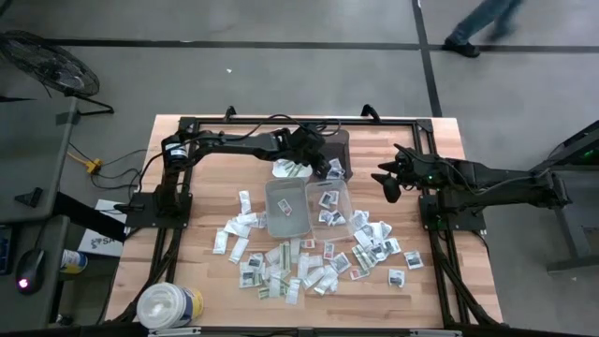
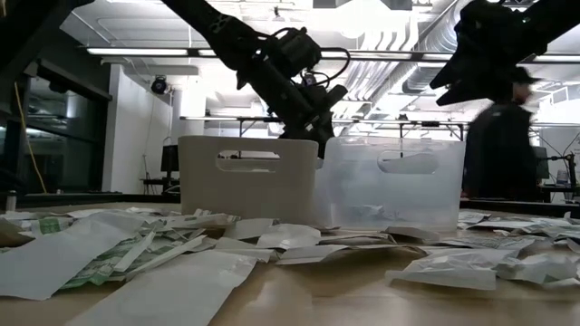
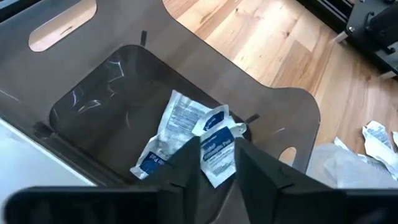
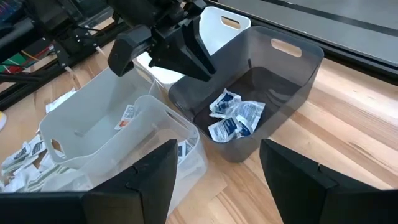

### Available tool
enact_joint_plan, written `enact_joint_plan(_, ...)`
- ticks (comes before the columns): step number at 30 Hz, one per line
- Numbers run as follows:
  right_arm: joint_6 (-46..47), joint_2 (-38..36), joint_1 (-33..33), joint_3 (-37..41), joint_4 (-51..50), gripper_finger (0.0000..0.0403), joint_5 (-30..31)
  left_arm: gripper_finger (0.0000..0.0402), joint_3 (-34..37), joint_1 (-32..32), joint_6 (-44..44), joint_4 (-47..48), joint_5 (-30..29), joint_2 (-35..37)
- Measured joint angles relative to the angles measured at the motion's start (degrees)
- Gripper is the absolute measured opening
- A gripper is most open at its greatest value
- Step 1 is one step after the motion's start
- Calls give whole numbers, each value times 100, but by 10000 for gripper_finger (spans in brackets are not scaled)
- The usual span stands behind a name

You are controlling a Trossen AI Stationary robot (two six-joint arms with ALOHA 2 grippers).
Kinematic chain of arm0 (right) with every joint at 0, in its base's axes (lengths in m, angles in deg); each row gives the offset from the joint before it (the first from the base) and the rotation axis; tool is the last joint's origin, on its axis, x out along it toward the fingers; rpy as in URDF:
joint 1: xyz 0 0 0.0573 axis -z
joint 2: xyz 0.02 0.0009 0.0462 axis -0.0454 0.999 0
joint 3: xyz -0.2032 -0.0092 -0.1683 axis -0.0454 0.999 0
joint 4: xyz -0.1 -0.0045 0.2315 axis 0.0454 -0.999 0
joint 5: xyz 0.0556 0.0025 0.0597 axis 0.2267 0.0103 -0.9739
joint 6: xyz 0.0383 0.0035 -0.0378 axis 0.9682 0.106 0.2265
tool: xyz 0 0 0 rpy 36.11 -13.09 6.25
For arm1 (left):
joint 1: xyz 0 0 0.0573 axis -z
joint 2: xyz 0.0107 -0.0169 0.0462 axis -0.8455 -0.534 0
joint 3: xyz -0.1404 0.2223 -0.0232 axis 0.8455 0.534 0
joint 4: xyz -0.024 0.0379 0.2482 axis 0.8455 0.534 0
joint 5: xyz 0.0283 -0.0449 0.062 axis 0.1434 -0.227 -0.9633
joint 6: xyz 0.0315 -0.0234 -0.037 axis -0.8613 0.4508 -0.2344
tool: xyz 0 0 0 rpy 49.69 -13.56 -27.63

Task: Pick & Place First Aid Supplies
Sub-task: Put the green bandage pack into the white bin

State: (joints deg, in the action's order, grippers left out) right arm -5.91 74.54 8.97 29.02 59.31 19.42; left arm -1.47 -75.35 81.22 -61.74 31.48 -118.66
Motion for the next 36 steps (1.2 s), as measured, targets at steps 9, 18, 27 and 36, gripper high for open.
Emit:
enact_joint_plan(9, -243, 0, 2, 0, -67, 222, -867, 142, 9, -13, -859, 12, 224, 166)
enact_joint_plan(18, -295, 0, -2, 0, -719, 222, -1640, 142, 7, 2, -2062, 1141, 154, 913)
enact_joint_plan(27, -127, 0, -4, 0, -732, 222, -1675, 142, 6, 164, -2622, 3635, -694, 1756)
enact_joint_plan(36, 14, 0, -4, 0, -737, 222, -1421, 142, 101, 646, -1953, 5968, -1645, 1982)
